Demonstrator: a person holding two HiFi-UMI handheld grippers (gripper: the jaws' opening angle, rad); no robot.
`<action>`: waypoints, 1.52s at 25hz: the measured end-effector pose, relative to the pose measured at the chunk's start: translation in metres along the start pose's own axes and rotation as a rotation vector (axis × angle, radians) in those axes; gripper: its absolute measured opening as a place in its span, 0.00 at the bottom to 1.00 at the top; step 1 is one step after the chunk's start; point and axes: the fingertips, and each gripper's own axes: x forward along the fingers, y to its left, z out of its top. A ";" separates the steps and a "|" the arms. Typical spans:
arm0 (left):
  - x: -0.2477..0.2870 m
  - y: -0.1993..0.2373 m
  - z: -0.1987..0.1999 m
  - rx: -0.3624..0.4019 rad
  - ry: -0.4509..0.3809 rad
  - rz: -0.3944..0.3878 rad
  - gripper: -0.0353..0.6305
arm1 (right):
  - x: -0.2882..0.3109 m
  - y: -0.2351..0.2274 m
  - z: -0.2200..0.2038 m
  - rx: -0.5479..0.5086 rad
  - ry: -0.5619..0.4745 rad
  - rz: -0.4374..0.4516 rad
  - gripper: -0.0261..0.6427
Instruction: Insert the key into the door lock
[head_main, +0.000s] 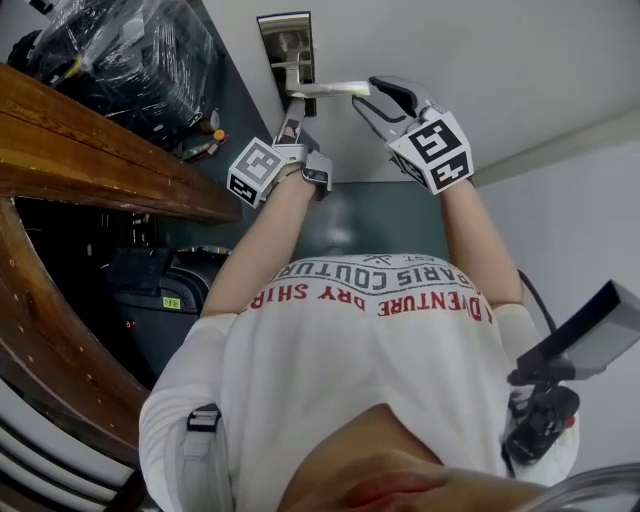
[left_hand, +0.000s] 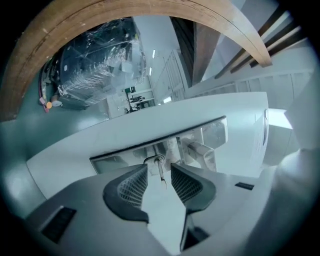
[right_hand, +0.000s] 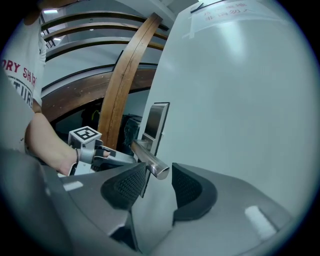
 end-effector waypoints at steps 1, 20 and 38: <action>-0.004 -0.001 -0.001 0.049 0.026 -0.003 0.26 | -0.003 -0.004 0.001 0.018 -0.019 -0.033 0.24; -0.338 -0.137 -0.209 1.132 0.466 -0.103 0.05 | -0.263 0.280 -0.077 0.252 -0.002 0.288 0.04; -0.583 -0.146 -0.304 1.083 0.619 -0.105 0.05 | -0.412 0.502 -0.093 0.277 0.071 0.309 0.04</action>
